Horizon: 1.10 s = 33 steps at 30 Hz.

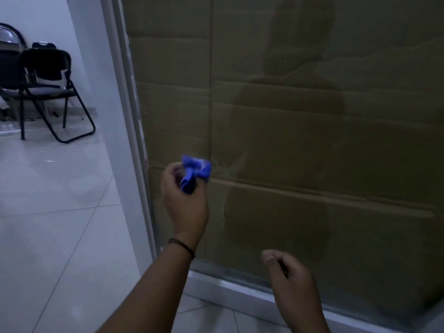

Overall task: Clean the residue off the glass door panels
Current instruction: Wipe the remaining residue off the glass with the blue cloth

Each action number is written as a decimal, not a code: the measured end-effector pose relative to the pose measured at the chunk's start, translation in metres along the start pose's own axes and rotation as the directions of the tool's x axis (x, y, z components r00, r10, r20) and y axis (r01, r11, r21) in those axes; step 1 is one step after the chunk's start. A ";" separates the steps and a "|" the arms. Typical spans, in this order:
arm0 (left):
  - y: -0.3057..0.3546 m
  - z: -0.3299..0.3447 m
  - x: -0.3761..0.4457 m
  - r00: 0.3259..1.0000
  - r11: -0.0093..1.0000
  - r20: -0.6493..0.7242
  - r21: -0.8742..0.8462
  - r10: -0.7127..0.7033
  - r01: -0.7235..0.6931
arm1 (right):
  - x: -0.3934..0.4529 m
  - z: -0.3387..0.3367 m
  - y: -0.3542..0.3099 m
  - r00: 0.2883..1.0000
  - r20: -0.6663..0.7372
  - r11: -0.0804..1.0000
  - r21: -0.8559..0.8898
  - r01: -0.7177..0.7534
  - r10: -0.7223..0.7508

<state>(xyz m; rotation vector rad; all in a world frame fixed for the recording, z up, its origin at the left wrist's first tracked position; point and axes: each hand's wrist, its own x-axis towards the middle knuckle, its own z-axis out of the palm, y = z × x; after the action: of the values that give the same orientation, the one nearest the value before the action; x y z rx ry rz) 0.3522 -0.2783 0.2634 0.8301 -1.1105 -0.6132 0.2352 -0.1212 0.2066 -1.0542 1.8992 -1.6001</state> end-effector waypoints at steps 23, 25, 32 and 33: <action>-0.116 -0.021 -0.050 0.969 0.929 0.080 0.311 -0.234 0.199 | 0.017 0.001 0.046 0.970 -0.139 0.979 0.042 -0.198 0.201; -0.111 -0.018 -0.046 0.980 0.949 0.101 0.286 -0.169 0.134 | 0.018 0.003 0.045 0.970 -0.130 0.978 0.062 -0.199 0.205; -0.062 0.004 -0.021 0.962 0.973 0.253 0.179 0.098 -0.147 | 0.013 0.004 0.033 0.982 -0.076 0.984 0.071 -0.166 0.171; -0.055 0.008 -0.015 0.962 0.972 0.240 0.160 0.133 -0.174 | 0.011 0.003 0.031 0.983 -0.072 0.984 0.073 -0.162 0.167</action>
<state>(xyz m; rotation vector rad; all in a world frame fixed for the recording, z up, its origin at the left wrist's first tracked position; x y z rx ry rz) 0.3383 -0.2991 0.2119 0.8315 -1.4429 -0.4903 0.2224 -0.1310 0.1776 -0.7955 1.9151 -1.6184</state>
